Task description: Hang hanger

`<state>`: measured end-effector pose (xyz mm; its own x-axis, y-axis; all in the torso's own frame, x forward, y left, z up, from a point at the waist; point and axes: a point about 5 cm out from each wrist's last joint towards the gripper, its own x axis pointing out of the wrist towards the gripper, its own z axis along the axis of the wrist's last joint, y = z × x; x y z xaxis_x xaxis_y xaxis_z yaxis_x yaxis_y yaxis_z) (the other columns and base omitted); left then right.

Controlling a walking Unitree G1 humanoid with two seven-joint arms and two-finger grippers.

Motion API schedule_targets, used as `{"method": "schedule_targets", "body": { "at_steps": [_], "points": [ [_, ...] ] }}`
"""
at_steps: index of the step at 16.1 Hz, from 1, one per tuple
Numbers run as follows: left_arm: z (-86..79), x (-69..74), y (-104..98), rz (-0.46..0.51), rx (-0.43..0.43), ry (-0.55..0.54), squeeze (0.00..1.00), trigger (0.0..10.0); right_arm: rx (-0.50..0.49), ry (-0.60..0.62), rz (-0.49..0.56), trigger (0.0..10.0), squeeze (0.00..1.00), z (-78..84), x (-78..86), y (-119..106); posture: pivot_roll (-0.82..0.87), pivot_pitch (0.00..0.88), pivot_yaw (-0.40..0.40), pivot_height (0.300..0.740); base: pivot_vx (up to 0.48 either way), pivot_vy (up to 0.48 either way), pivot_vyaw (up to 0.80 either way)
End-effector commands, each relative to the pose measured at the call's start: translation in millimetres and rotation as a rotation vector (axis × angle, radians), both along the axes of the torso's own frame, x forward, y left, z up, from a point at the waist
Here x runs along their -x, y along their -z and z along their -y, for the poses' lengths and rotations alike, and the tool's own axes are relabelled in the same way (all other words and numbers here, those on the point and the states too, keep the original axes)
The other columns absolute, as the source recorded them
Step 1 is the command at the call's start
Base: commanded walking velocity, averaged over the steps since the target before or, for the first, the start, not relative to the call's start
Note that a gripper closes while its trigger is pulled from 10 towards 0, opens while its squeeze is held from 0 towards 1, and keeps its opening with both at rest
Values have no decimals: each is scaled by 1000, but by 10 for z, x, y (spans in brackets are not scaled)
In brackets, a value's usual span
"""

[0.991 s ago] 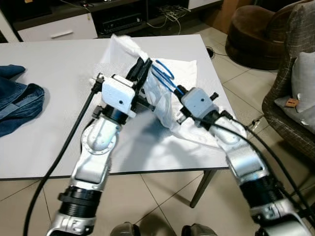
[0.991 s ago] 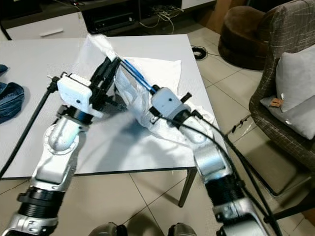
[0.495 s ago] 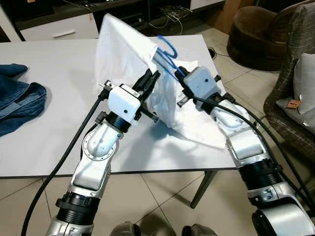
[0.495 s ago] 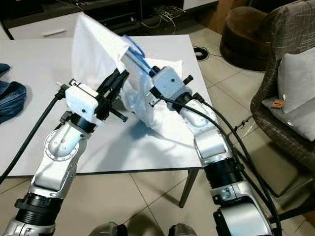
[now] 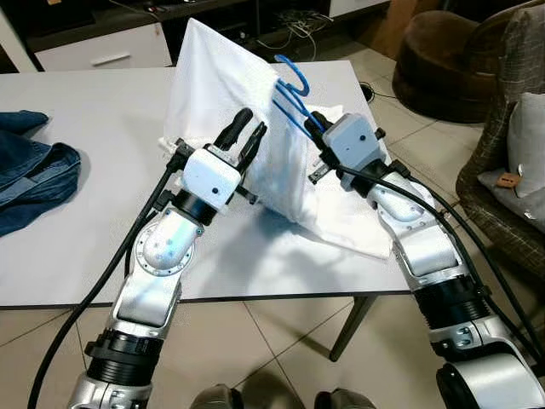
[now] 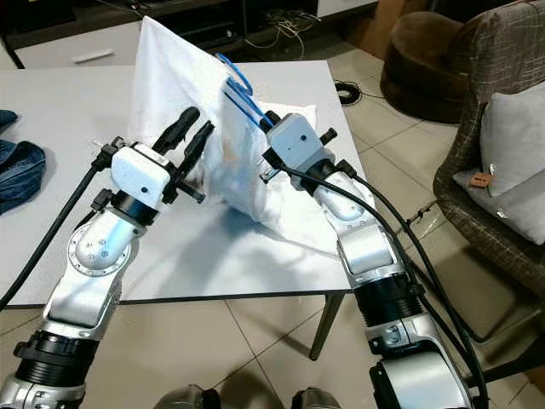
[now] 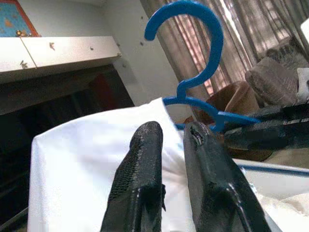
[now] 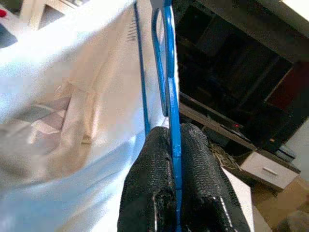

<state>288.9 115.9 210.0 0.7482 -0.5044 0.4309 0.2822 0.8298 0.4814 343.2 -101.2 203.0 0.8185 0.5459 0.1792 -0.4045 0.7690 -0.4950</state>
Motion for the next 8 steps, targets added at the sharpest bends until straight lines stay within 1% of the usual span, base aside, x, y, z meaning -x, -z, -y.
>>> {"method": "schedule_targets", "body": {
  "at_steps": [1, 2, 3, 5, 6, 7, 8],
  "points": [
    [-92, -25, 13, -10, -16, -44, 0, 10000, -32, 29, 30, 10000, 0, 46, -25, -63, -52, 47, 42, 740, 0, 0, 0],
    [-119, -28, 16, -9, -21, -56, 0, 10000, -35, 36, 30, 10000, 0, 49, -33, -66, -52, 47, 42, 740, 0, 0, 0],
    [-171, -20, -1, 10, -8, -76, 1000, 10000, -38, 37, 31, 10000, 0, 41, -40, -69, -46, 45, 41, 740, 0, 0, 0],
    [-197, -13, -28, 24, -13, -87, 1000, 10000, -28, 21, 33, 10000, 0, 3, -31, -54, -41, 44, 40, 740, 0, 0, 0],
    [-226, -23, -57, 17, 13, -91, 976, 10000, 8, 6, 47, 10000, 0, -9, -16, -38, -41, 43, 40, 740, 0, 0, 0],
    [-276, -17, -96, 26, -1, -73, 0, 10000, 87, -43, 89, 10000, 0, -37, 38, -13, -42, 43, 40, 740, 0, 0, 0],
    [-329, -12, -121, 46, -34, -77, 0, 10000, 112, -82, 106, 10000, 0, -50, 80, -3, -42, 43, 40, 740, 0, 0, 0]
  ]
}}
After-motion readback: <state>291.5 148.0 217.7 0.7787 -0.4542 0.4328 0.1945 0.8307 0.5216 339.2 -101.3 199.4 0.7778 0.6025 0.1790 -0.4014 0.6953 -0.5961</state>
